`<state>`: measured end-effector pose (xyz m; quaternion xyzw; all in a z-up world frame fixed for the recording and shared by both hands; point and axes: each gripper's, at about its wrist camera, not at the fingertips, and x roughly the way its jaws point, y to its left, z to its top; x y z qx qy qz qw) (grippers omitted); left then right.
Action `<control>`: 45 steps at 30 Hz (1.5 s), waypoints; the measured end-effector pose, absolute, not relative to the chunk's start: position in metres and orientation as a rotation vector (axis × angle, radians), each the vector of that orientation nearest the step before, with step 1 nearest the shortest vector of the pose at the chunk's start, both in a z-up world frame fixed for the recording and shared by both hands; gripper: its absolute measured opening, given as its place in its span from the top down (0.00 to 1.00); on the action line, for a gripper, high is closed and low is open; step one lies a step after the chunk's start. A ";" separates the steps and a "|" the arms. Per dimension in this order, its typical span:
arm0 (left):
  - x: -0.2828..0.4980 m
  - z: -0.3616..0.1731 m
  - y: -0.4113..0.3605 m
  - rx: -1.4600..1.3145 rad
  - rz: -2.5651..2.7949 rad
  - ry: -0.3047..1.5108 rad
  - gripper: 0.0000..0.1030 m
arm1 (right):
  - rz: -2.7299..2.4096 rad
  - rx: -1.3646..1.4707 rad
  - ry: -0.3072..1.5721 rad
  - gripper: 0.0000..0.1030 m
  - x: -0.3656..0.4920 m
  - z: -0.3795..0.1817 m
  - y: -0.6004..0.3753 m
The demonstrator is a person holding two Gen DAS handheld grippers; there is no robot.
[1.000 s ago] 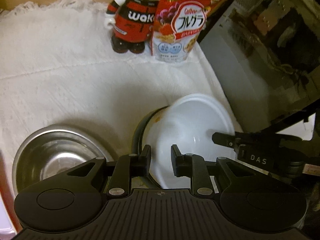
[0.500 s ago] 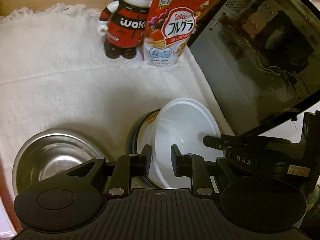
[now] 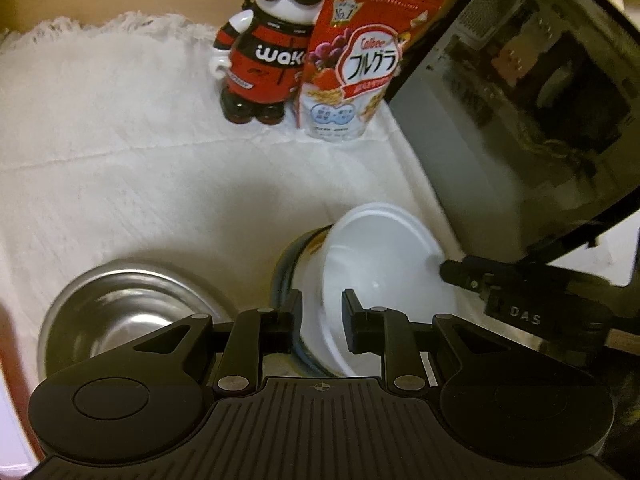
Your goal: Organize plates and bowls
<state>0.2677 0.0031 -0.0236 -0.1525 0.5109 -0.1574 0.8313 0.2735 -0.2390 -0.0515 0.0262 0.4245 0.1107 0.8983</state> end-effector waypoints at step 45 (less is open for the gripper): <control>0.266 -0.082 0.156 -0.036 -0.200 1.167 0.63 | 0.316 0.181 1.018 0.53 0.174 -0.100 -0.083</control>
